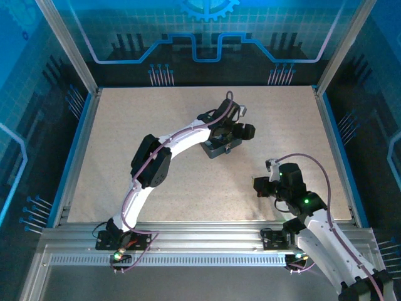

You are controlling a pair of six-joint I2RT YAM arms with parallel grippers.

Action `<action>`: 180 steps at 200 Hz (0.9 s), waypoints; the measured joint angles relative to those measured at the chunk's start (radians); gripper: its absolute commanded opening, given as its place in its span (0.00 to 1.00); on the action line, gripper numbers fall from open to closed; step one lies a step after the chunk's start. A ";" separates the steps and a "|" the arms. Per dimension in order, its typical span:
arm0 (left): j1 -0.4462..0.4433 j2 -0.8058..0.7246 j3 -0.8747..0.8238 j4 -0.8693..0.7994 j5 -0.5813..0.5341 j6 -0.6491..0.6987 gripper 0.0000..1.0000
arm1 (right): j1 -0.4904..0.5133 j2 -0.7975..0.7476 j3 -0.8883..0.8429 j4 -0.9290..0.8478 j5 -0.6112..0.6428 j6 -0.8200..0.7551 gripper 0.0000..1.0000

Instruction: Unlock the padlock with the key

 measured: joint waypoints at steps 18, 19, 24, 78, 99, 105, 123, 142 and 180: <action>-0.006 -0.041 -0.062 0.010 0.001 0.012 0.85 | -0.002 0.006 0.001 -0.003 -0.014 -0.007 0.00; -0.007 -0.043 -0.065 0.010 0.001 0.013 0.85 | -0.002 0.007 0.001 -0.003 -0.015 -0.007 0.00; -0.010 -0.058 -0.085 0.011 0.001 0.016 0.85 | -0.002 0.007 0.002 -0.003 -0.017 -0.008 0.00; -0.048 -0.230 -0.328 0.024 0.004 0.023 0.85 | -0.006 0.020 0.003 -0.004 -0.040 -0.016 0.00; -0.064 -0.303 -0.423 0.026 0.004 0.022 0.85 | -0.007 0.020 0.003 -0.006 -0.042 -0.019 0.00; -0.069 -0.324 -0.451 0.029 0.004 0.022 0.85 | -0.007 0.020 0.003 -0.006 -0.042 -0.019 0.00; -0.087 -0.385 -0.528 0.034 0.004 0.021 0.85 | -0.008 0.020 0.003 -0.006 -0.043 -0.019 0.00; -0.107 -0.443 -0.601 0.040 0.004 0.014 0.85 | -0.008 0.020 0.003 -0.006 -0.043 -0.019 0.00; -0.131 -0.546 -0.732 0.069 0.003 -0.015 0.85 | -0.010 0.019 0.003 0.004 -0.077 -0.018 0.00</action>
